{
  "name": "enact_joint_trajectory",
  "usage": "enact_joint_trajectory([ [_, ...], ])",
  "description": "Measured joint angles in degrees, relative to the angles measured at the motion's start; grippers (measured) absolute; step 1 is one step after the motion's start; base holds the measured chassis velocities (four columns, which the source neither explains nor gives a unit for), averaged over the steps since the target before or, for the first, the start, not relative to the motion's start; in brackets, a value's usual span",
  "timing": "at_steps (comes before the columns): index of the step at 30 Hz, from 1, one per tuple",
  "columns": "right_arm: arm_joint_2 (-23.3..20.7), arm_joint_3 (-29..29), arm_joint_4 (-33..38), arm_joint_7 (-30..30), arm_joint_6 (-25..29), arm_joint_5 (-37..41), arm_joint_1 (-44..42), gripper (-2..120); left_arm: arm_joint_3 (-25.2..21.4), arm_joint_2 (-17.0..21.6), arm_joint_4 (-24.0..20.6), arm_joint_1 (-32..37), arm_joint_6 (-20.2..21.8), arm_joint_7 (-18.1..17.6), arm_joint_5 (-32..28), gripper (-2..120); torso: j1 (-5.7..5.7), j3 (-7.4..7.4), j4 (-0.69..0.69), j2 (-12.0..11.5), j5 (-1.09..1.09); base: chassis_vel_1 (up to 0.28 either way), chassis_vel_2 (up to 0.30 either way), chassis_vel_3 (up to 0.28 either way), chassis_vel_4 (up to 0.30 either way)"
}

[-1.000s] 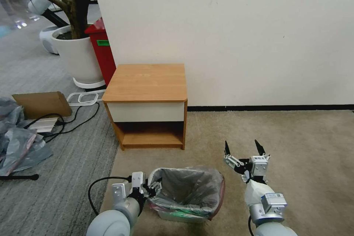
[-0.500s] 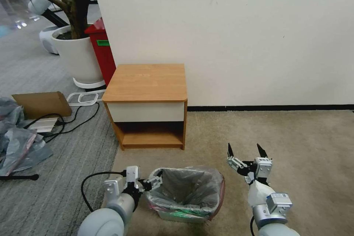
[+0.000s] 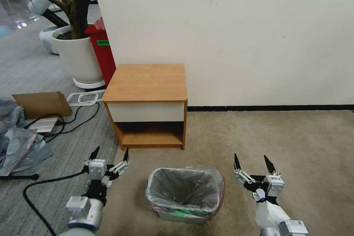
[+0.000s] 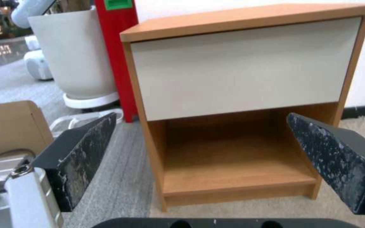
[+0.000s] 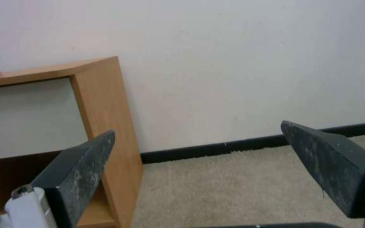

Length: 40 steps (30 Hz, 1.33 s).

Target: Pick up the garbage bag from the table and place it over the trash can.

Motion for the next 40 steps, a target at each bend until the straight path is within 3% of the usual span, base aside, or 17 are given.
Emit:
enact_joint_trajectory([
  [40, 0.16, 0.09, -0.51, 0.11, -0.36, -0.32, 0.6, 100, 0.43, 0.27, 0.27, -0.48, 1.32, 0.2, 0.71, 100, 0.0, 0.01, -0.01, 0.0, 0.01, 0.0, 0.0, 0.0, 0.0],
])
